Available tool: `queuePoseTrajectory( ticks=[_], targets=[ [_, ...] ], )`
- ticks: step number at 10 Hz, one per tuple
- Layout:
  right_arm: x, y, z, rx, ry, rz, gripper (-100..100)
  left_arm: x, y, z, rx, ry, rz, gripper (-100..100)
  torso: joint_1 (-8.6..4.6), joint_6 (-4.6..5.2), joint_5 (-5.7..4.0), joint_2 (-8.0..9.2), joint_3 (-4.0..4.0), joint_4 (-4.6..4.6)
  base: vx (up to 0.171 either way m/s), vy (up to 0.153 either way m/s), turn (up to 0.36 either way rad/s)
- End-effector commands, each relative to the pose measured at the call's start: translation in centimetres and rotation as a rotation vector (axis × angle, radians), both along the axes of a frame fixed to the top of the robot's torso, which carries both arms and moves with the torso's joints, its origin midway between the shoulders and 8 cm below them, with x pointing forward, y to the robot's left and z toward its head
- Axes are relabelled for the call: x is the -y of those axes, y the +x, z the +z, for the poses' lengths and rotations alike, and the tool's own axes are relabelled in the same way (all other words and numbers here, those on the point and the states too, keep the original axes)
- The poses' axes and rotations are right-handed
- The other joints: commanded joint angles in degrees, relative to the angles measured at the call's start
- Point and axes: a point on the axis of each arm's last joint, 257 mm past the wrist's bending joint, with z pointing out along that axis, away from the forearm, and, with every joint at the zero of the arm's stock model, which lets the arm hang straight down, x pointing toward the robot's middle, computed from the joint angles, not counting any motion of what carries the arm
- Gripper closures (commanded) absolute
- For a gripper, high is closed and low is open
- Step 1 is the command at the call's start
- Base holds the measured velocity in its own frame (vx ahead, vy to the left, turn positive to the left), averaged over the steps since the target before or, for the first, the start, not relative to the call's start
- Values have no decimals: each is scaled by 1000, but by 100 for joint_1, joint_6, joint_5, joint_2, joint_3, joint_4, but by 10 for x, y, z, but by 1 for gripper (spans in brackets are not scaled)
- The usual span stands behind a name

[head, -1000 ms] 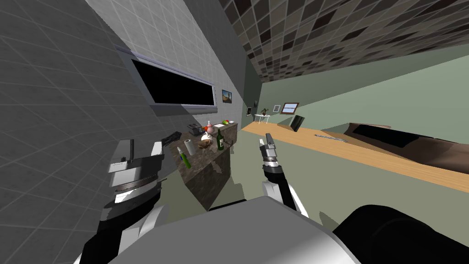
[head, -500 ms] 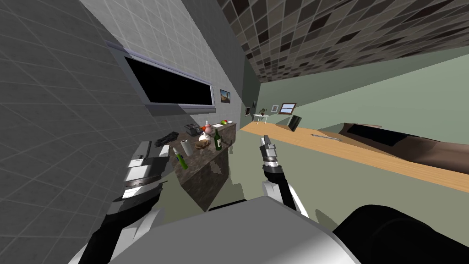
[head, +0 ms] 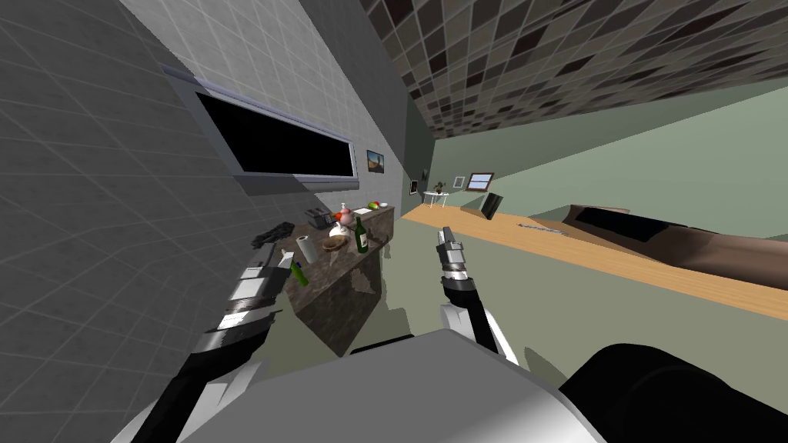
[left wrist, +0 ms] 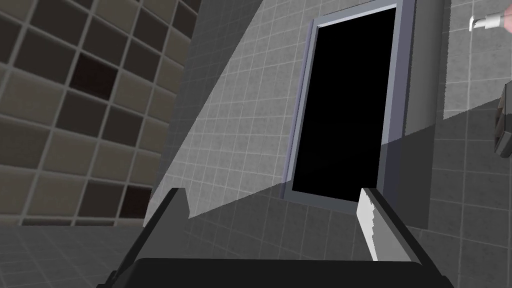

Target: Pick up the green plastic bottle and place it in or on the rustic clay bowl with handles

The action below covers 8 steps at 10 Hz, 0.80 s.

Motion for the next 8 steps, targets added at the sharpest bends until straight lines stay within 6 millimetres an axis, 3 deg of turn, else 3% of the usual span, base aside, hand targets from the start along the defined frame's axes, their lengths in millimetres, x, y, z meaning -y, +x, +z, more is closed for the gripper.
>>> queuePoseTrajectory(
  ticks=[1,3,6,8],
  targets=[
    [0,0,0,0,0,0,0,-5,11,-20,-72,14,1,-100,0,0,0,0,0,0,-1,-38,-35],
    [0,0,0,0,0,0,0,-14,22,-52,-184,45,3,-100,-10,0,-2,-1,0,0,-3,-72,-67],
    [0,0,0,0,0,0,0,-22,29,-76,-271,61,14,-100,-10,1,-2,-1,0,0,1,-54,-32],
    [0,0,0,0,0,0,0,-38,35,-111,-391,94,29,-100,-5,0,-1,-4,-2,-1,12,-62,-61]
  ],
)
